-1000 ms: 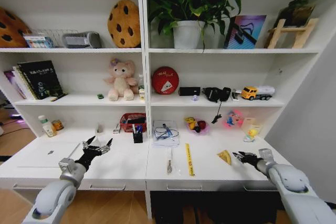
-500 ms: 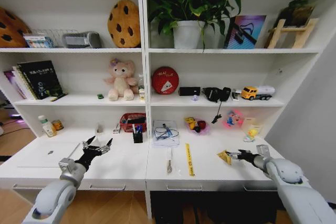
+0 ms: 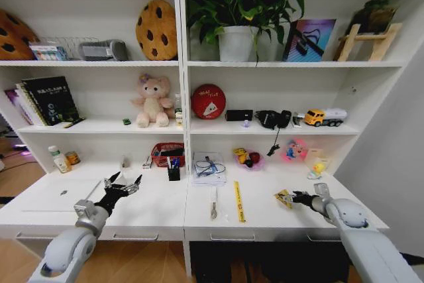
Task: Organize the objects on the table.
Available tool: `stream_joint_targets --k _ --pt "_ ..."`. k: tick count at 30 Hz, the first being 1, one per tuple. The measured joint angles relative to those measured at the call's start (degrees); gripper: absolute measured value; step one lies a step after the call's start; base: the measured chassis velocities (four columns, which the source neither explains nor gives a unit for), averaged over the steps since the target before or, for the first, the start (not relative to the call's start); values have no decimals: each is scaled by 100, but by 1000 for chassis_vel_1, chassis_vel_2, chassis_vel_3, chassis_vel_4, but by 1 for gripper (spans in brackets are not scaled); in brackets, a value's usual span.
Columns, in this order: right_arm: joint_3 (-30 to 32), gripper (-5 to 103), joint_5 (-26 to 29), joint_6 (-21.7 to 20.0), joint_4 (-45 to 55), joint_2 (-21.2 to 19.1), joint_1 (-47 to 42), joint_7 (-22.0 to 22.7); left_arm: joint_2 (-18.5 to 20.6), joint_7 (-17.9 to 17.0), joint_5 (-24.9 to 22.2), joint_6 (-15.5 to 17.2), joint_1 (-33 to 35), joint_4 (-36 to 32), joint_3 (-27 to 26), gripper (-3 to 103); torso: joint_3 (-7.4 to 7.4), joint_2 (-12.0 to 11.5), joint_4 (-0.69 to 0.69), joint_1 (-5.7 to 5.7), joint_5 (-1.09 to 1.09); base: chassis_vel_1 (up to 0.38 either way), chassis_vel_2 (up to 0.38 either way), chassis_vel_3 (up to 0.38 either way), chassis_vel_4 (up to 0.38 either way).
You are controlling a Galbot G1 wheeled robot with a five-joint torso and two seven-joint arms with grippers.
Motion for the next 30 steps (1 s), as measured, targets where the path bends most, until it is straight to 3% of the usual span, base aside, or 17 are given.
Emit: stream_joint_targets --k 1,3,5,7,8,15,18,21,27,29,30 --pt "0 81 0 0 0 0 0 0 0 0 0 0 0 0 0 100 0 0 0 0 0 0 0 0 0" --pt "-28 67 -47 -5 -39 34 22 0 0 0 0 0 0 0 0 100 0 0 0 0 0 0 0 0 0" --pt "-41 67 -62 -5 -39 40 24 0 0 0 0 0 0 0 0 100 0 0 0 0 0 0 0 0 0" --pt "-73 57 -91 -8 -35 55 35 1 0 0 0 0 0 0 0 100 0 0 0 0 0 0 0 0 0" --pt "-73 57 -91 -8 -35 55 35 1 0 0 0 0 0 0 0 100 0 0 0 0 0 0 0 0 0" --pt "-135 25 -160 -19 -58 129 83 25 0 0 0 0 0 0 0 100 0 0 0 0 0 0 0 0 0" --pt "-136 19 -206 -12 -58 135 87 29 0 0 0 0 0 0 0 100 0 0 0 0 -1 0 0 0 0" --pt "-97 6 -353 64 95 150 46 132 0 0 0 0 0 0 0 100 0 0 0 0 2 0 0 0 0" --pt "46 4 -748 495 463 130 -41 170 0 0 0 0 0 0 0 100 0 0 -2 1 0 0 0 0 0" --pt "13 4 -818 1038 531 78 50 121 0 0 0 0 0 0 0 100 0 0 -2 1 -1 0 0 0 0" --pt "13 4 -818 1038 531 78 50 121 0 0 0 0 0 0 0 100 0 0 -2 1 -1 0 0 0 0"
